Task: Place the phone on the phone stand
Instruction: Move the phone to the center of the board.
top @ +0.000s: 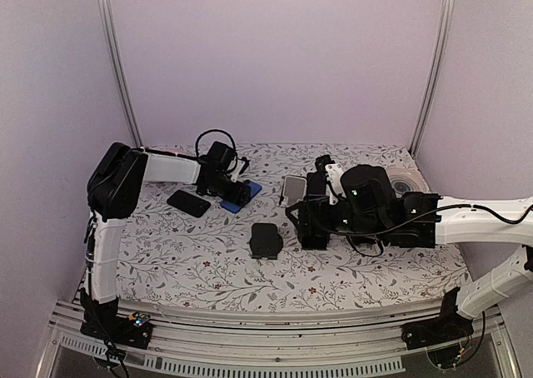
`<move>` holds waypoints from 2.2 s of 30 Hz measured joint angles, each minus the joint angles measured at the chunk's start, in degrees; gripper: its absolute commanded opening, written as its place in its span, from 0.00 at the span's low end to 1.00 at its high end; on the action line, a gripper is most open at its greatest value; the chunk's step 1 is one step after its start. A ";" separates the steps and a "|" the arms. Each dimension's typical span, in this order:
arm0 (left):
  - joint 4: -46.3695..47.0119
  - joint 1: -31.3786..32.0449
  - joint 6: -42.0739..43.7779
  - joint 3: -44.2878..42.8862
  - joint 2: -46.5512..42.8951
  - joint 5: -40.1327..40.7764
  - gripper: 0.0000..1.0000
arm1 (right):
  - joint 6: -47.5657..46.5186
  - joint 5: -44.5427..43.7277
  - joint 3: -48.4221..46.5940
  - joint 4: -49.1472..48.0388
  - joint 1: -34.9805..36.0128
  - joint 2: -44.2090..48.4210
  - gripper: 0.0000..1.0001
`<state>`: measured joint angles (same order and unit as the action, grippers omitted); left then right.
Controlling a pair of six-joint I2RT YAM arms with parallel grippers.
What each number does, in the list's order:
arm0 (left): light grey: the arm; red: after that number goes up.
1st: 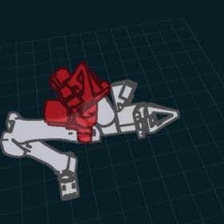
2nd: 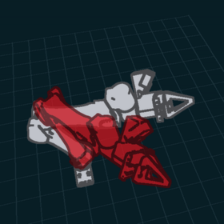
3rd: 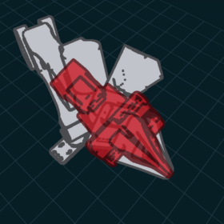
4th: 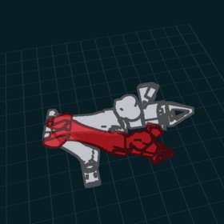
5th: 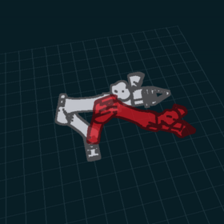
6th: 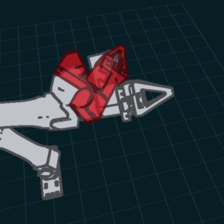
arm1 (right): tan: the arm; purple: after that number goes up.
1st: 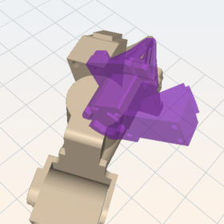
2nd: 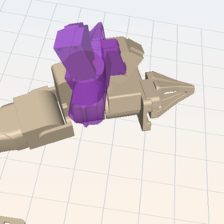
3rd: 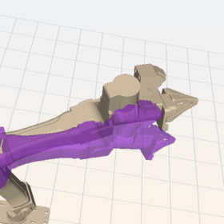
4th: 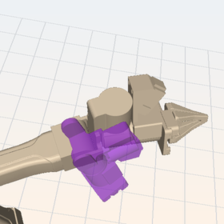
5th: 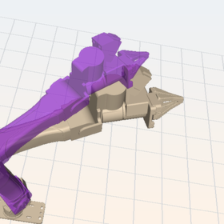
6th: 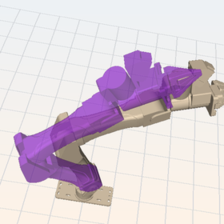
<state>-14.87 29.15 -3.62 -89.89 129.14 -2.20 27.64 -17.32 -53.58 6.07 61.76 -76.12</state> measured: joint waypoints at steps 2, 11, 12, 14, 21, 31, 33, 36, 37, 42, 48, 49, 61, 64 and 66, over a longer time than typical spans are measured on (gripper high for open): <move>0.15 -0.28 -0.09 -0.13 0.11 -0.85 0.73 | 0.00 0.17 0.00 0.00 0.00 -0.02 0.99; 2.51 -0.72 -1.99 2.80 -1.31 -3.61 0.67 | 0.00 1.22 0.00 0.02 0.00 -0.02 0.99; 2.86 -0.55 -2.21 3.85 -2.08 -3.34 0.70 | 0.00 1.36 0.00 0.02 0.00 -0.07 0.99; 2.99 -0.09 -2.69 5.95 -3.63 -2.69 0.73 | 0.00 1.44 0.00 0.02 0.00 -0.15 0.99; 2.05 2.56 -3.67 9.73 -6.47 1.99 0.85 | -0.02 1.88 -0.02 0.00 0.00 -0.92 0.99; -1.55 3.43 -1.97 7.28 -5.49 4.85 0.95 | -0.04 2.25 -0.13 0.02 0.00 -1.11 0.99; -2.36 3.43 -1.73 5.86 -4.63 5.25 0.96 | -0.04 2.25 -0.13 0.02 0.00 -1.11 0.99; -3.06 3.43 -1.36 3.87 -3.37 5.42 0.96 | -0.04 2.23 -0.13 0.02 0.00 -1.11 0.99; -3.21 3.43 -1.25 3.15 -2.93 5.40 0.96 | -0.04 2.23 -0.13 0.02 0.00 -1.11 0.99; -3.61 3.41 -0.83 0.83 -1.40 5.29 0.97 | -0.02 2.23 -0.13 0.02 0.00 -1.11 0.99; -3.82 3.39 -0.83 -0.20 -0.66 5.25 0.88 | -0.02 2.23 -0.13 0.02 0.00 -1.11 0.99; -3.80 3.37 -0.81 -0.22 -0.66 5.22 0.84 | -0.02 2.23 -0.13 0.02 0.00 -1.11 0.99; -1.62 3.41 -1.55 2.40 -1.75 5.97 0.68 | -0.02 2.23 -0.13 0.00 0.00 -1.11 0.99; -0.37 3.52 -2.27 5.11 -3.30 6.51 0.67 | -0.02 2.23 -0.13 -0.02 0.00 -1.11 0.99; 0.02 3.69 -2.89 7.41 -4.85 6.97 0.67 | -0.02 2.25 -0.13 -0.02 0.00 -1.11 0.99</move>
<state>-14.85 32.84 -6.50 -82.48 124.29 4.78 27.62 -15.07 -53.71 6.04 61.76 -77.23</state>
